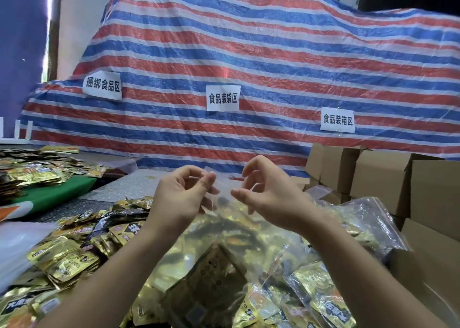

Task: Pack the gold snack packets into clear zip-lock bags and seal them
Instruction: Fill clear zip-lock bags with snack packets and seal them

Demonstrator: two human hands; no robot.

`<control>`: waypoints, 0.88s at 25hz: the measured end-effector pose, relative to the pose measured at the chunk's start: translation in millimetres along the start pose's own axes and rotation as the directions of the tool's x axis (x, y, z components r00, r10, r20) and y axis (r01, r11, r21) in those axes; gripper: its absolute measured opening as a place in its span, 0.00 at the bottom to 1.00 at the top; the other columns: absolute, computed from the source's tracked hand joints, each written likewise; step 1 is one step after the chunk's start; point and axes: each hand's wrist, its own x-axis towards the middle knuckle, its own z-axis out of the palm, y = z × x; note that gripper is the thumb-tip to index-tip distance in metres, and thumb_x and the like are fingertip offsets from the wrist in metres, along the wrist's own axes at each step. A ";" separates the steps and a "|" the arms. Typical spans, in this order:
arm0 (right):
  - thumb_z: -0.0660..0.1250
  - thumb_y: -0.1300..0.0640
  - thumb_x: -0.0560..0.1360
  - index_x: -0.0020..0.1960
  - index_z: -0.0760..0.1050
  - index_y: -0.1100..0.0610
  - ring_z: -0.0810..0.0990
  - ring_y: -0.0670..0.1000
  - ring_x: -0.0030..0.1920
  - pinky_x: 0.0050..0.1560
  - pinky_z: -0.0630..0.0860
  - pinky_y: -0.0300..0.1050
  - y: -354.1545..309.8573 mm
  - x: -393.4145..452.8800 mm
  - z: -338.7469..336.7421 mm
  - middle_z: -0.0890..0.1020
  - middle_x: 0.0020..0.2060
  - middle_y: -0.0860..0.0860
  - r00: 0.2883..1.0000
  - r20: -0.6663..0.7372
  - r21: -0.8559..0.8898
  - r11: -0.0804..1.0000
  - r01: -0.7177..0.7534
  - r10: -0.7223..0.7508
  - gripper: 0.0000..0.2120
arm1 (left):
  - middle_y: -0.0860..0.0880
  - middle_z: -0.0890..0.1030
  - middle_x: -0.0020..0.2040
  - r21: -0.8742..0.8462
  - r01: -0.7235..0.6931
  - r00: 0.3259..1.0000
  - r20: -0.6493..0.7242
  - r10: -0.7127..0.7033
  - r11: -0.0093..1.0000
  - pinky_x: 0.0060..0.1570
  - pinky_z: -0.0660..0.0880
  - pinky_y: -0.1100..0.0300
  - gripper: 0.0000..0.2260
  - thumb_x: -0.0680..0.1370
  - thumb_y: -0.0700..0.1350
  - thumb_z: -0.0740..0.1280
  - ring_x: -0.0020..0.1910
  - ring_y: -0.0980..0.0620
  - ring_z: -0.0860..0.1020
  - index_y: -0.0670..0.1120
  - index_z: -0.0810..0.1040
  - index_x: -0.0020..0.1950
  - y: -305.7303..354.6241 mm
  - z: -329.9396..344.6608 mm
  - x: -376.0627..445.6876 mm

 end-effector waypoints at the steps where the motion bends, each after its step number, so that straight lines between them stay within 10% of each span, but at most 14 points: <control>1: 0.72 0.49 0.76 0.53 0.71 0.47 0.83 0.47 0.36 0.33 0.76 0.37 1.7 1.9 2.6 0.81 0.41 0.49 0.999 0.002 -0.020 0.999 -0.032 0.032 0.11 | 0.46 0.85 0.38 -0.002 0.009 1.000 0.003 -0.009 1.000 0.29 0.76 0.61 0.12 0.73 0.52 0.69 0.32 0.46 0.82 0.43 0.80 0.46 -1.6 2.8 1.1; 11: 0.68 0.56 0.79 0.42 0.79 0.48 0.81 0.48 0.36 0.37 0.81 0.50 -14.4 14.8 -16.3 0.82 0.36 0.46 0.987 -0.061 -0.126 0.982 0.138 -0.146 0.07 | 0.48 0.85 0.39 0.033 -0.222 0.964 0.157 0.214 0.975 0.31 0.78 0.64 0.09 0.75 0.51 0.68 0.34 0.50 0.84 0.49 0.85 0.43 34.3 10.9 22.9; 16: 0.69 0.56 0.79 0.45 0.79 0.47 0.80 0.42 0.38 0.37 0.77 0.36 -6.1 16.2 -10.2 0.81 0.36 0.44 0.982 -0.109 -0.166 0.977 0.137 -0.156 0.06 | 0.47 0.85 0.36 0.002 -0.150 0.987 0.064 0.150 0.989 0.30 0.77 0.65 0.09 0.72 0.52 0.69 0.31 0.49 0.84 0.48 0.84 0.41 25.2 24.9 30.4; 22: 0.66 0.54 0.80 0.44 0.80 0.47 0.81 0.45 0.37 0.38 0.80 0.45 10.4 13.4 -8.2 0.82 0.35 0.43 0.979 -0.156 -0.089 0.989 0.117 -0.130 0.07 | 0.47 0.85 0.37 0.007 -0.084 0.984 0.158 0.082 0.996 0.30 0.78 0.63 0.10 0.72 0.52 0.67 0.32 0.49 0.84 0.46 0.83 0.42 16.3 26.7 34.3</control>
